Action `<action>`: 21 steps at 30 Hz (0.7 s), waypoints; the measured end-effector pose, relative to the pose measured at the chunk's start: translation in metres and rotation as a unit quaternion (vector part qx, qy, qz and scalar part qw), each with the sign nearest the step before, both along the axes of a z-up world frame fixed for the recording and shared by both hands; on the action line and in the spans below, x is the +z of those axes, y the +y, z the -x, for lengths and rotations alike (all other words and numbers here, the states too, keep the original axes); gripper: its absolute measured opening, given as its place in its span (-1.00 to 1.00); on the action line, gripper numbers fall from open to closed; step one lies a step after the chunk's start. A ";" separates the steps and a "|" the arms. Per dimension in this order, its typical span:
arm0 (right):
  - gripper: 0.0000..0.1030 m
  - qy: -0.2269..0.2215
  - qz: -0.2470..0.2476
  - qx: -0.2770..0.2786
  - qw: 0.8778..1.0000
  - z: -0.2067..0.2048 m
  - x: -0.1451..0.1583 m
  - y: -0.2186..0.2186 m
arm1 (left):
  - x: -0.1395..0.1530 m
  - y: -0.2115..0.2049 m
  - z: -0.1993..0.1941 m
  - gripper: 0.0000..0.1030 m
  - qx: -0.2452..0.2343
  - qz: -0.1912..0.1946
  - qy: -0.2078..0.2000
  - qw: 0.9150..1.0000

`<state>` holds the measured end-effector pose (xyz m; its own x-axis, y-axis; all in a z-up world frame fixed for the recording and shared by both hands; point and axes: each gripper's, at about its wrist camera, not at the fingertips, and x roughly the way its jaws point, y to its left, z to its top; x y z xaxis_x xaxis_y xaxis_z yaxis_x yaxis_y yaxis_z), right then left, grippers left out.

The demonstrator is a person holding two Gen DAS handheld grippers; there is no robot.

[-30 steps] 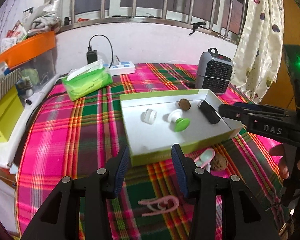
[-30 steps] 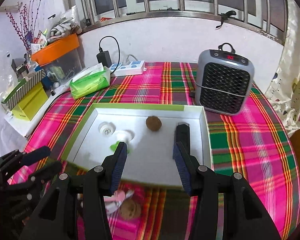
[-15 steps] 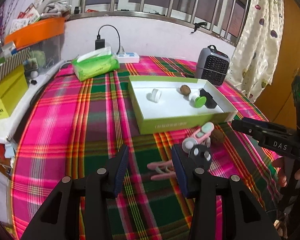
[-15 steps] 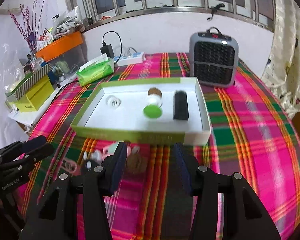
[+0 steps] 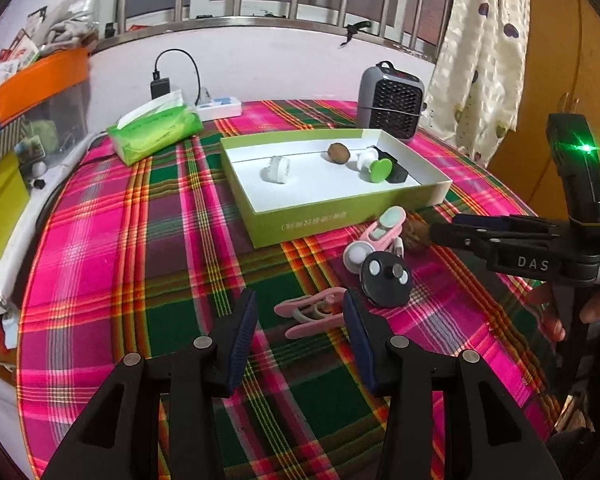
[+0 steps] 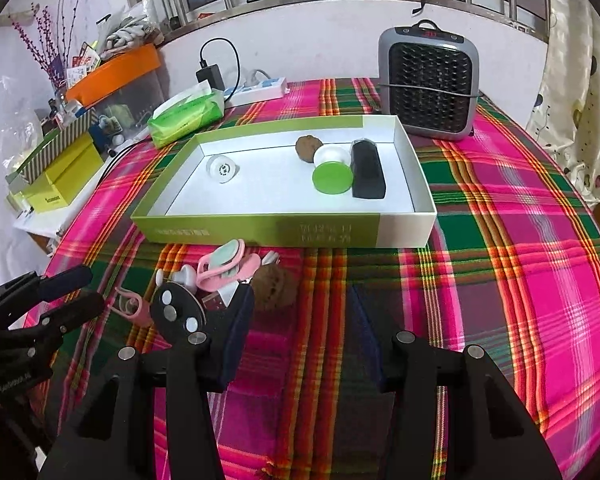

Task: Organize objects
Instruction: 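Set the suction stand in the box with the left tool and withdraw both tools, then grasp a second brown walnut on the tablecloth with the right tool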

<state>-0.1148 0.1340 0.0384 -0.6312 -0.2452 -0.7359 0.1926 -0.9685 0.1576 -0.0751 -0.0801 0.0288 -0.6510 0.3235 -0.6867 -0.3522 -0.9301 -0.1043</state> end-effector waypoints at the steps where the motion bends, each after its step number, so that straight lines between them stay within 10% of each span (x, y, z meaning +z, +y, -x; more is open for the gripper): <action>1: -0.03 -0.002 0.000 0.003 1.000 0.000 -0.001 -0.001 | -0.001 0.000 -0.001 -0.17 -0.001 0.002 -0.001 1.000; 21: 0.15 -0.013 -0.079 0.014 0.997 0.023 -0.017 -0.021 | -0.010 0.008 0.004 -0.11 -0.022 0.047 -0.004 0.999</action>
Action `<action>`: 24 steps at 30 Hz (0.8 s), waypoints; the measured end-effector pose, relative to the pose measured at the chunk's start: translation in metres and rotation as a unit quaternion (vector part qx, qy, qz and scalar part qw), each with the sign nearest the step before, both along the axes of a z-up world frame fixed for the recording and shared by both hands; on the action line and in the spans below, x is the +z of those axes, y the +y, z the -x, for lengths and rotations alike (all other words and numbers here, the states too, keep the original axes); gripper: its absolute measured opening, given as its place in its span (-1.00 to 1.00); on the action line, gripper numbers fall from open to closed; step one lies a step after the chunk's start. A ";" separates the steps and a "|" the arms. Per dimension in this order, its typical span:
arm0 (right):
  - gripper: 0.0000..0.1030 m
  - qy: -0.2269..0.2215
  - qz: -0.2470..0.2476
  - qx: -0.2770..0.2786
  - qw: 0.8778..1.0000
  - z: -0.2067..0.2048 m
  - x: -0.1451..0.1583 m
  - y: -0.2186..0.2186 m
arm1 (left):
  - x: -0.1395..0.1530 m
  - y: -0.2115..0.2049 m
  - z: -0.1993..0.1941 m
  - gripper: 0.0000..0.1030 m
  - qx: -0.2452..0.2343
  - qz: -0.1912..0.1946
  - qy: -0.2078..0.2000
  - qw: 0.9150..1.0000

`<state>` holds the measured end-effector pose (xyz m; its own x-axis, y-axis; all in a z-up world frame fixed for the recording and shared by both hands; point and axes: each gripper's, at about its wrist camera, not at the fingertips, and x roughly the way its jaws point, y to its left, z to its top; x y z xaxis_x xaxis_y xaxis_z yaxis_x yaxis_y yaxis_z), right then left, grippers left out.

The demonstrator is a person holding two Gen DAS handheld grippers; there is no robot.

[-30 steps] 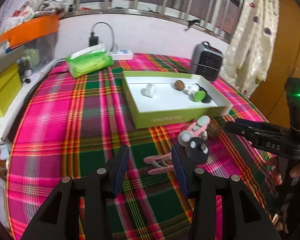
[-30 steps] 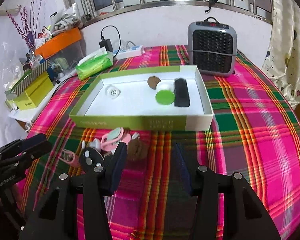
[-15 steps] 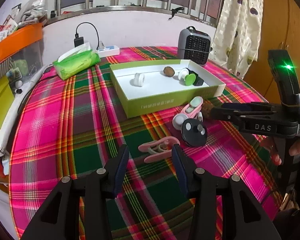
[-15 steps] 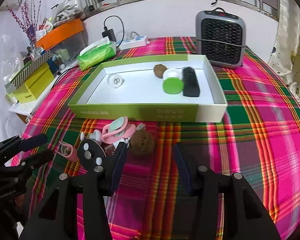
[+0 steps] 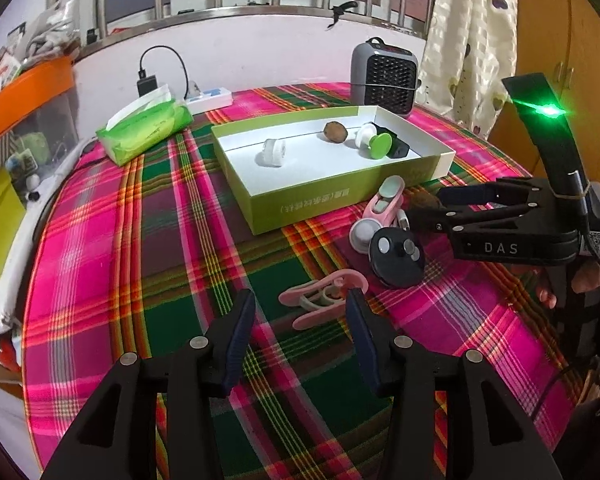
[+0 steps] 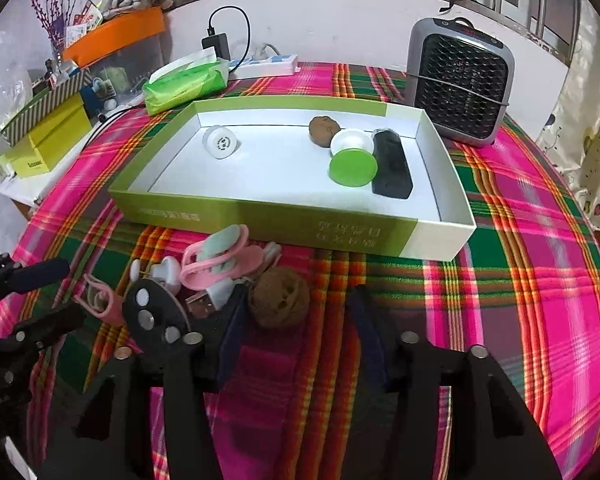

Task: Organize objects
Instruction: 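Grasp a second brown walnut on the tablecloth with the right tool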

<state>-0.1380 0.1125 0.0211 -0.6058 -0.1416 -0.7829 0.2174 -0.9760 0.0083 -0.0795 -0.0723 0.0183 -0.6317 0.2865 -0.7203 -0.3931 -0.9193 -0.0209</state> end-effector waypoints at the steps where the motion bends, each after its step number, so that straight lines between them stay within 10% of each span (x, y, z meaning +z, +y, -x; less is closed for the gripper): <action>1: 0.18 -0.001 -0.001 -0.001 1.000 0.000 -0.001 0.001 | 0.000 0.001 0.002 -0.11 -0.003 0.003 0.000 1.000; 16: 0.18 -0.001 -0.008 -0.034 0.999 0.006 0.000 0.021 | -0.002 0.023 0.006 -0.11 -0.066 0.040 0.009 0.997; 24: -0.17 0.003 0.001 -0.020 1.000 0.003 0.002 0.018 | -0.002 0.023 0.009 -0.10 -0.077 0.027 -0.001 0.997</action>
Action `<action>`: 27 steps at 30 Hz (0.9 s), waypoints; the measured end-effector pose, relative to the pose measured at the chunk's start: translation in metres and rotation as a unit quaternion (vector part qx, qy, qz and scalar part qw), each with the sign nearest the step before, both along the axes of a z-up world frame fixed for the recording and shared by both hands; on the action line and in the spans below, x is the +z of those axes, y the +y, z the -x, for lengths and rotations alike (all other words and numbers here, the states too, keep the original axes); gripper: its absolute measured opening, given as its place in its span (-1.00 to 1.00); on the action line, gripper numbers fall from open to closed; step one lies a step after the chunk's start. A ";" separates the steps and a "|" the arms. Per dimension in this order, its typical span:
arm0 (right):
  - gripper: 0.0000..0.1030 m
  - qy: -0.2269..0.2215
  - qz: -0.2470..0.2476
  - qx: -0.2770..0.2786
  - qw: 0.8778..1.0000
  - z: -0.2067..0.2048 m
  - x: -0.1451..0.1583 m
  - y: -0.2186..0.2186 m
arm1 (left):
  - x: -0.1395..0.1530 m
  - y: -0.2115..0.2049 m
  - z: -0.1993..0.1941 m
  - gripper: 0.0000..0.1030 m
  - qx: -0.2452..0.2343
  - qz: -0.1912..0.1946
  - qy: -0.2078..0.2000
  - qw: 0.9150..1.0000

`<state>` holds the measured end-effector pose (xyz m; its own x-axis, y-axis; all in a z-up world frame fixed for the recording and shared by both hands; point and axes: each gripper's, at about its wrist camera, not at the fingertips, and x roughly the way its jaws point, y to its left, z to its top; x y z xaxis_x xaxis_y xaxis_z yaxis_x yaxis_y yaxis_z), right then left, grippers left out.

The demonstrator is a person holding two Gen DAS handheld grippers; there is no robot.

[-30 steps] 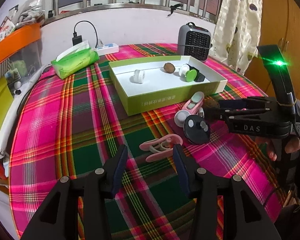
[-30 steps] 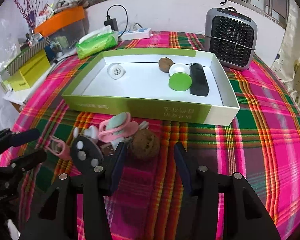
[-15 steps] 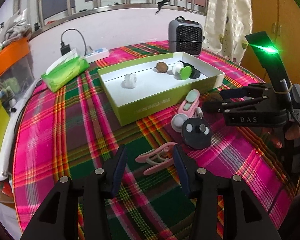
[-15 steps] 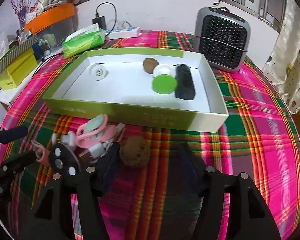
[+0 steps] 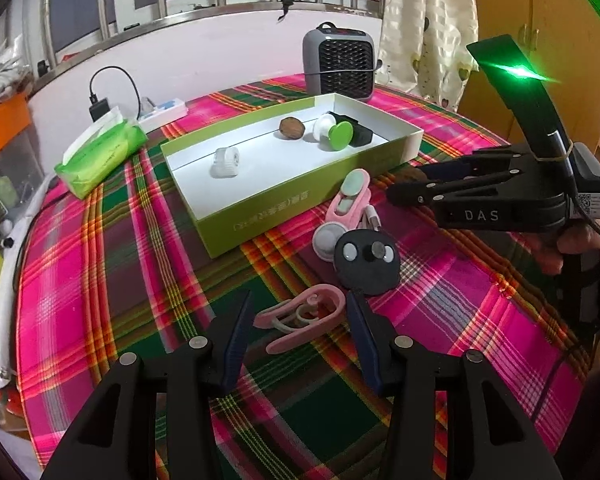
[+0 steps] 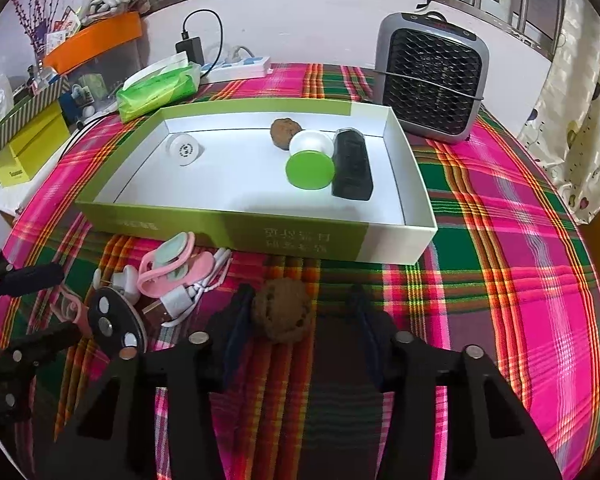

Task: Organize objects
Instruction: 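Grasp a second brown walnut on the tablecloth with the right tool, then grasp the pink plastic clip with the left tool while the right tool holds the walnut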

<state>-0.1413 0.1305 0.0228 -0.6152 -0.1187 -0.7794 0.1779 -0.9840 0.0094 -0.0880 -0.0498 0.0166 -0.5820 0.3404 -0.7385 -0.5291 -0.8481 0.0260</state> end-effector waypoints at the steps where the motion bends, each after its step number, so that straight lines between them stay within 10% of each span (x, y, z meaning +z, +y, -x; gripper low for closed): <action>1: -0.27 0.001 0.000 0.000 1.000 -0.001 0.000 0.000 | 0.000 0.001 -0.001 -0.10 -0.001 0.001 -0.001 1.000; 27: -0.42 0.000 0.011 0.005 1.000 -0.011 0.000 0.009 | -0.009 0.001 0.003 -0.10 0.041 -0.022 -0.051 0.998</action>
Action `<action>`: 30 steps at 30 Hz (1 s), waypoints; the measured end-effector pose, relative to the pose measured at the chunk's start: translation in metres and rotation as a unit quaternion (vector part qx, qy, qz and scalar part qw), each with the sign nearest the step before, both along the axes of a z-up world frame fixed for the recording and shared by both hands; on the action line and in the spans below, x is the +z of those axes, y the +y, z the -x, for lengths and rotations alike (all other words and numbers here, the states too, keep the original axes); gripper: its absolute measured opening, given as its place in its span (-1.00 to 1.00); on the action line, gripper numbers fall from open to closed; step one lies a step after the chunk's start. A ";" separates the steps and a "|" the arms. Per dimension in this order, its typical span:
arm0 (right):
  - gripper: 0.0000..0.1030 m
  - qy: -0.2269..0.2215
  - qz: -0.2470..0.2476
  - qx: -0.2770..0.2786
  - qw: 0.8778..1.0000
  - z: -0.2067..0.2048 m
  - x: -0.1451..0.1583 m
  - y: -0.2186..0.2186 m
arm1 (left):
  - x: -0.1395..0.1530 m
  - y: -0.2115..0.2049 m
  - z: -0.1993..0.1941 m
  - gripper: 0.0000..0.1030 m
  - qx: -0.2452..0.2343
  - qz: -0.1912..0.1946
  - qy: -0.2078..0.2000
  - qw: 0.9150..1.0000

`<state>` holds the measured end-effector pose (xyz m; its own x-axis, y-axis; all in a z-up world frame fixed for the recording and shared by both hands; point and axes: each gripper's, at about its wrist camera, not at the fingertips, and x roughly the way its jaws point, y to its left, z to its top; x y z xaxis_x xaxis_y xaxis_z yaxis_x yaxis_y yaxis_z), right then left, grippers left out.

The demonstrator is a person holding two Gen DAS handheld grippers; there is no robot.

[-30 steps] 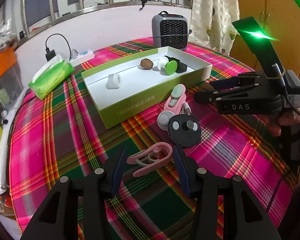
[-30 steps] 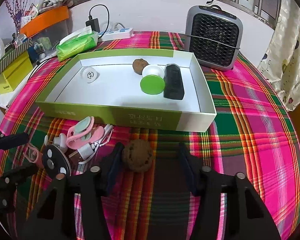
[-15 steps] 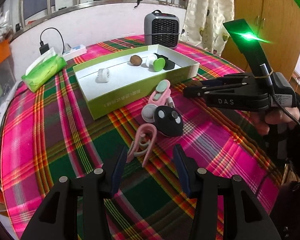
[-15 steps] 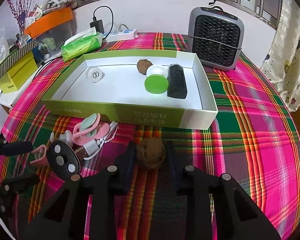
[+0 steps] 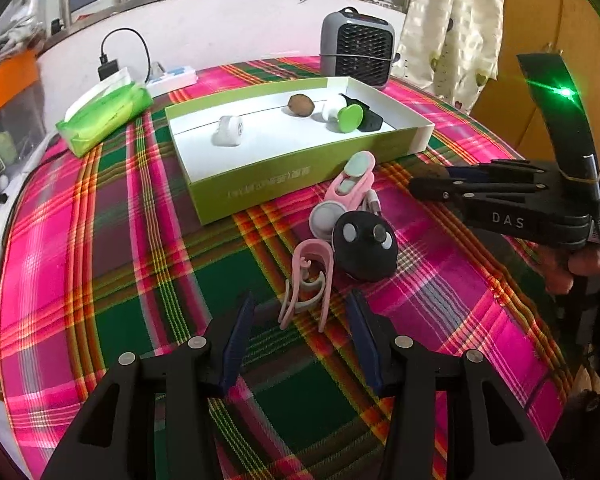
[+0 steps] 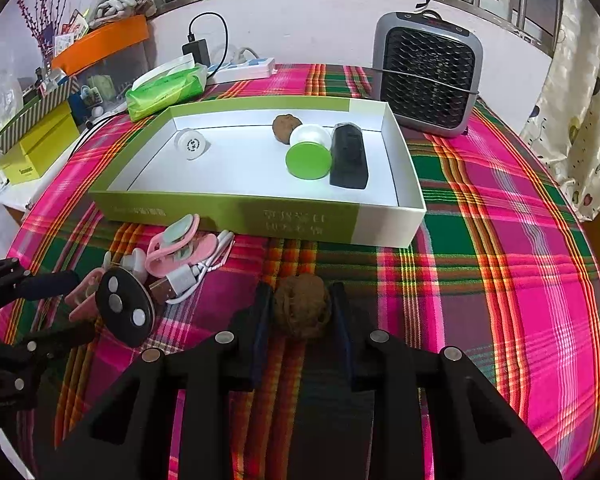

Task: Organize objects
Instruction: 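Grasp the pink plastic clip with the left tool while the right tool holds the walnut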

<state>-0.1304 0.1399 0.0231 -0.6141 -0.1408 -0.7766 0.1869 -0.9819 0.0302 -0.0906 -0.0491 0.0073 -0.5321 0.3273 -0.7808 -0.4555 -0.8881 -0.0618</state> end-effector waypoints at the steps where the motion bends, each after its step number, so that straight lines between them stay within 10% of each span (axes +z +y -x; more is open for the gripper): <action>1: -0.42 0.000 0.001 0.001 1.000 0.000 0.000 0.001 | 0.000 0.001 0.001 -0.10 0.001 0.001 0.000 1.000; 30: -0.42 0.000 0.004 0.007 1.000 0.000 -0.001 0.003 | -0.001 0.000 0.017 -0.31 0.065 0.013 0.012 0.998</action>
<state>-0.1302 0.1430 0.0224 -0.6112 -0.1560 -0.7759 0.2012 -0.9788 0.0383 -0.1073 -0.0492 0.0066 -0.5873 0.2351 -0.7745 -0.3381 -0.9406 -0.0291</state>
